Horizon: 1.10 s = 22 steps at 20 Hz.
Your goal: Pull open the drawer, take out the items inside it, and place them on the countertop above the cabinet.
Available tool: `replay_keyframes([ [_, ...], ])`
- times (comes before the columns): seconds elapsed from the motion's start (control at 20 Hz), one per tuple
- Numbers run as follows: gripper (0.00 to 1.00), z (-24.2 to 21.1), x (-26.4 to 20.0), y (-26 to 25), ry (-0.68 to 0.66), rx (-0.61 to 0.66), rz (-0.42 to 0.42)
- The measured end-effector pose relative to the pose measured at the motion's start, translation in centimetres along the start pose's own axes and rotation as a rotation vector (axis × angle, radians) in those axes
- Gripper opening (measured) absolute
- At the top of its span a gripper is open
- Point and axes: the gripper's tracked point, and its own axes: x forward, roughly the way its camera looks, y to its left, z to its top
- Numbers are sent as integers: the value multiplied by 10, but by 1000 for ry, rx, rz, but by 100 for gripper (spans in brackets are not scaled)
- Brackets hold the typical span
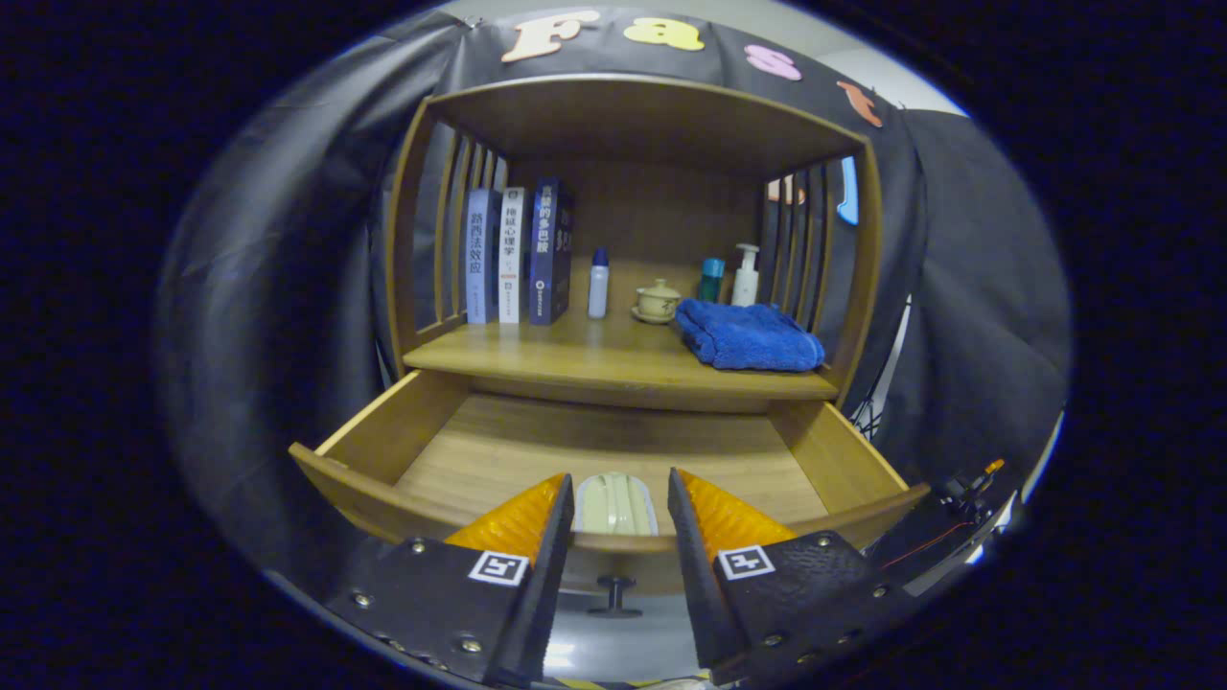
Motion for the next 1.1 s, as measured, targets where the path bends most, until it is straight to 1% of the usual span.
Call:
replay_keyframes([
  [0.1, 58, -8, 23, 1, 106, -4, 12],
  [0.25, 58, -11, 56, 6, 195, 10, 29],
  [0.35, 58, -26, 69, 6, 292, 10, 26],
  [0.55, 58, -59, 91, 7, 450, -47, 36],
  [0.65, 58, -72, 95, 7, 495, -30, 40],
  [0.7, 58, -77, 97, 14, 521, -8, 70],
  [0.75, 44, -79, 97, 18, 532, 13, 92],
  [0.8, 30, -79, 99, 16, 523, 10, 84],
  [0.85, 30, -78, 98, 12, 517, 4, 70],
  [0.9, 17, -78, 101, 11, 514, -2, 58],
  [0.95, 17, -75, 99, 7, 501, -8, 42],
  [1.1, 18, -59, 94, 8, 429, 26, 48],
])
